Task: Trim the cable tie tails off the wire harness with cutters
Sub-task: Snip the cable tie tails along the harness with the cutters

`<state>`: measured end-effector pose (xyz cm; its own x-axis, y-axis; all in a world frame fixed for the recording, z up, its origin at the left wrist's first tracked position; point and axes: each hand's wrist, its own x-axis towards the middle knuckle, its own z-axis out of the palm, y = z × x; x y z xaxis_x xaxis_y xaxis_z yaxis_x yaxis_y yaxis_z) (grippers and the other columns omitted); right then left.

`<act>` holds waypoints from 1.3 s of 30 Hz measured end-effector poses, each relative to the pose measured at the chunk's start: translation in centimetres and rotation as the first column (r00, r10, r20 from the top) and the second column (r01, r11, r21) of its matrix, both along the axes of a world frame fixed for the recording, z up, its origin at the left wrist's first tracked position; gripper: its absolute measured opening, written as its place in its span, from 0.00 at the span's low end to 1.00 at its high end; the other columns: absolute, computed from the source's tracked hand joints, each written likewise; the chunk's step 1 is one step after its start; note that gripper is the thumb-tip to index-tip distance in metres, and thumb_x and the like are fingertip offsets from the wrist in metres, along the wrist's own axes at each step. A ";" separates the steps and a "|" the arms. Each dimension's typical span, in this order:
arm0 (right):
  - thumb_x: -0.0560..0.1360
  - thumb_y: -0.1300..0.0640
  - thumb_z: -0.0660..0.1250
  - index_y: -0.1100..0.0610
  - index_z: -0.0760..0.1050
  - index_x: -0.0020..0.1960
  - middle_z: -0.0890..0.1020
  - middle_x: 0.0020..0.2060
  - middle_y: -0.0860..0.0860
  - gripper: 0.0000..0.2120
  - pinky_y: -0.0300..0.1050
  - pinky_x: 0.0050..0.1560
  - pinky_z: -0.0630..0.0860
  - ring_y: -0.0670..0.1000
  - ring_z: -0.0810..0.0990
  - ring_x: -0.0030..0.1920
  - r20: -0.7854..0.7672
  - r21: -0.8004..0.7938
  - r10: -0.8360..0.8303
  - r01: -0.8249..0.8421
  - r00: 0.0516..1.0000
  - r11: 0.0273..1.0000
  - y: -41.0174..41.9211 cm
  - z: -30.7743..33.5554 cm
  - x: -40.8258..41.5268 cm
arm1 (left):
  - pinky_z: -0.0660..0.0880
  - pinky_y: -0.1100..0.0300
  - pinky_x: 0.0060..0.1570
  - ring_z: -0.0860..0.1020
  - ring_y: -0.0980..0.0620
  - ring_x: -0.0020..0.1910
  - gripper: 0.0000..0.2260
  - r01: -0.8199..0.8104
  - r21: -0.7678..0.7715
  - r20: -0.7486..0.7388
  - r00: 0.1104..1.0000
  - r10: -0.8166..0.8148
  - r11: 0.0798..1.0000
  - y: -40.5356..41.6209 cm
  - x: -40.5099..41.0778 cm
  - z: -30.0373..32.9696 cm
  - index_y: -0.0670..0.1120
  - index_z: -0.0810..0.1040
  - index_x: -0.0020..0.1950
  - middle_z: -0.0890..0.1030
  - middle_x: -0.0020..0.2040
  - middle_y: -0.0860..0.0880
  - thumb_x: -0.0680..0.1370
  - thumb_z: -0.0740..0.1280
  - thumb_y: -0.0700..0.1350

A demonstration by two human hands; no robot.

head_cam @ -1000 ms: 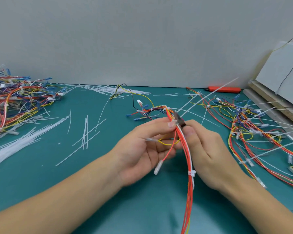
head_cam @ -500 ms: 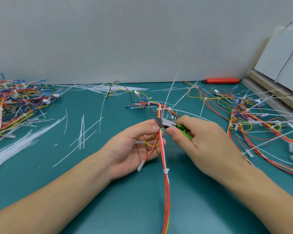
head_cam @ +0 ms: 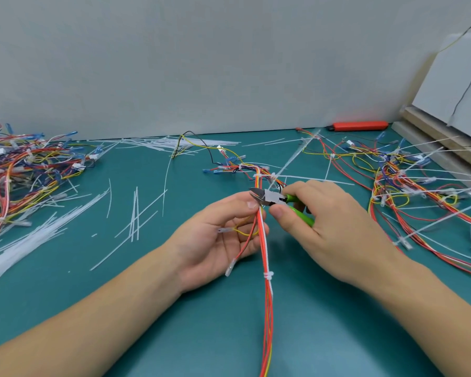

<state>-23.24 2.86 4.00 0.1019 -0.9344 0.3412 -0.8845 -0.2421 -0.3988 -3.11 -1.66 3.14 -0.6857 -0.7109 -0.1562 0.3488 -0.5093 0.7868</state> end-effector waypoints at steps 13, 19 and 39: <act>0.78 0.30 0.51 0.48 0.74 0.46 0.76 0.38 0.44 0.25 0.49 0.44 0.70 0.48 0.72 0.43 0.026 -0.029 -0.004 0.004 1.000 1.000 0.0 -0.4 0.0 | 0.78 0.62 0.43 0.79 0.54 0.37 0.08 -0.022 -0.056 0.054 0.998 0.025 0.998 0.2 -0.1 0.1 0.48 0.87 0.50 0.80 0.39 0.50 0.74 0.69 0.43; 0.77 0.27 0.50 0.51 0.69 0.43 0.74 0.33 0.46 0.28 0.47 0.35 0.70 0.48 0.74 0.37 -0.006 -0.023 -0.025 0.025 1.000 0.999 0.2 -0.1 -0.1 | 0.78 0.61 0.43 0.80 0.53 0.37 0.07 -0.032 -0.032 0.050 0.998 0.033 0.999 0.2 -0.1 0.1 0.47 0.86 0.49 0.80 0.39 0.49 0.74 0.70 0.42; 0.79 0.31 0.52 0.49 0.72 0.45 0.76 0.36 0.44 0.23 0.44 0.43 0.71 0.46 0.74 0.44 0.108 -0.009 0.031 -0.030 0.994 1.000 -0.1 -0.6 -0.3 | 0.80 0.61 0.42 0.84 0.51 0.40 0.07 -0.073 -0.006 0.062 0.995 0.073 0.997 0.3 -0.2 0.2 0.45 0.86 0.49 0.84 0.44 0.47 0.74 0.71 0.45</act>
<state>-23.54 2.78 3.35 0.0925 -0.9288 0.3590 -0.8285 -0.2718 -0.4896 -3.29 -1.31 3.31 -0.6213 -0.7592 -0.1942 0.3350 -0.4813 0.8100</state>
